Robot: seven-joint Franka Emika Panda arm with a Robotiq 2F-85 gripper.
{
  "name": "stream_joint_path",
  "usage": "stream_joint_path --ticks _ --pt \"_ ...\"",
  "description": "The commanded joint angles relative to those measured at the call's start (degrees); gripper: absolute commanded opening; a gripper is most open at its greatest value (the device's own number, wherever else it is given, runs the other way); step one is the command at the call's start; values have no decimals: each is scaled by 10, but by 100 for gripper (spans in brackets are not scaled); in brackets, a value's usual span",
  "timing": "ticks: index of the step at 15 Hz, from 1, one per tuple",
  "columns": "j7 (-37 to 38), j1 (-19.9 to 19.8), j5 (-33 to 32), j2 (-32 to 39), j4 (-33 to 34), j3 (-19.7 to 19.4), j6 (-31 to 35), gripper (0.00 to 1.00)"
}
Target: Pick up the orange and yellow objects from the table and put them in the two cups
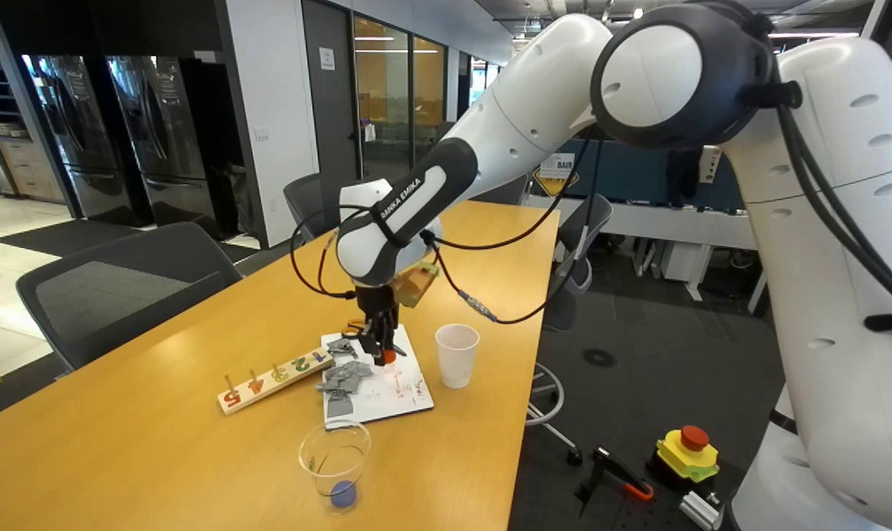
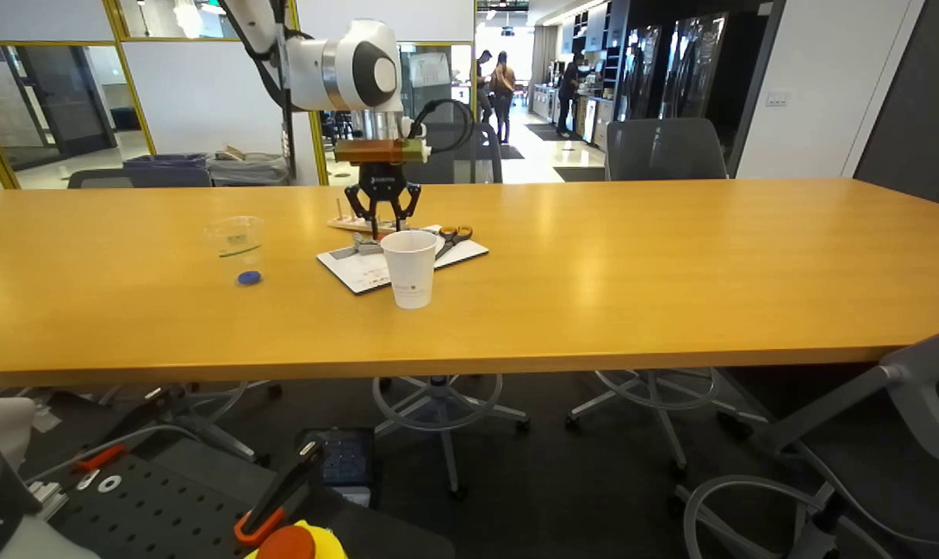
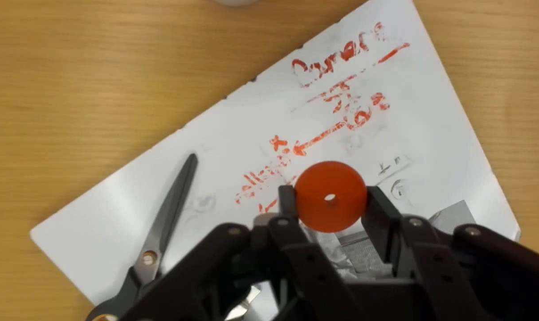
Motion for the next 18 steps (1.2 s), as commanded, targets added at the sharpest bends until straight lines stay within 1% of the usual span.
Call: stream_joint_path --ticks 1,5,8,9,13,18 --pt "0 -16 24 -106 -61 -4 -37 22" --pt "6 -28 35 -178 -100 -23 -75 22" --pt "11 -33 34 -202 -122 -41 -88 22" --pt "6 -36 39 -202 -127 -45 -93 22" --pt "16 -41 41 -193 -145 -61 -79 22" --pt "20 -45 45 -187 -156 -66 -82 22"
